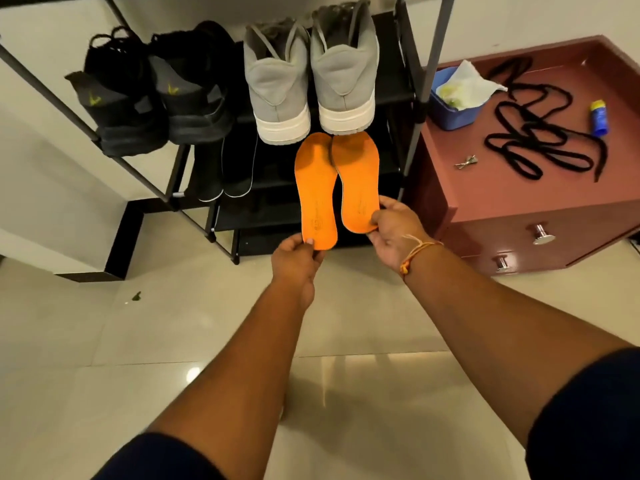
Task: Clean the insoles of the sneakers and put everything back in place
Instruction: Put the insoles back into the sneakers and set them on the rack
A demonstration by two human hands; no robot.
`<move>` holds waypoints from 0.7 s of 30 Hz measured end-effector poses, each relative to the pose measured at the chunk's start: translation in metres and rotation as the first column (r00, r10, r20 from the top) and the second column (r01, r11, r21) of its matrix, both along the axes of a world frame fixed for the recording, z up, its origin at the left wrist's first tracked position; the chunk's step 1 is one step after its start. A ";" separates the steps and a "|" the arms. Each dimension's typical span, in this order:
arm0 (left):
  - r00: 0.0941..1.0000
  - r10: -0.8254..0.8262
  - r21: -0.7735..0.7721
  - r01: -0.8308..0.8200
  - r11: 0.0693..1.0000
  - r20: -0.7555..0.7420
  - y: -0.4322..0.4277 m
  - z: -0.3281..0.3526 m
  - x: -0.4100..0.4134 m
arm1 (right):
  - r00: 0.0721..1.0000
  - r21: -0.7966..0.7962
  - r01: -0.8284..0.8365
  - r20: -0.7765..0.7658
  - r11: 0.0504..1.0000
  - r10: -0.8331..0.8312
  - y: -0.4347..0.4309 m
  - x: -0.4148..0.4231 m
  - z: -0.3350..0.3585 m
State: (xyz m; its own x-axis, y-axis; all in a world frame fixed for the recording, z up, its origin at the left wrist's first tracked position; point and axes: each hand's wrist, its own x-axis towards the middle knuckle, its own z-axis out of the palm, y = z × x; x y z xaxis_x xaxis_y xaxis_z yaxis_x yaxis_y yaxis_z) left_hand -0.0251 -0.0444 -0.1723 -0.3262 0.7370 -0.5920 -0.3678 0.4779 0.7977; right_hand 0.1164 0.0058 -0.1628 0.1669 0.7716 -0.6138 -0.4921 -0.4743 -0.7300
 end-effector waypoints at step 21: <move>0.999 0.012 -0.012 -0.013 1.000 -0.049 0.138 -0.052 -0.021 | 0.912 0.061 -0.130 0.398 0.990 0.095 0.130 -0.014 -0.076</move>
State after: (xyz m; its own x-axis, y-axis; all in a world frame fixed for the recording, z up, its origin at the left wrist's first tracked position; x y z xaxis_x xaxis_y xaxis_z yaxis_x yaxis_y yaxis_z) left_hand -0.0458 0.0933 -0.2246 -0.3642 0.7251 -0.5845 -0.3348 0.4837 0.8087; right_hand 0.1020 0.1357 -0.2389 0.2904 0.8454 -0.4483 -0.1040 -0.4378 -0.8930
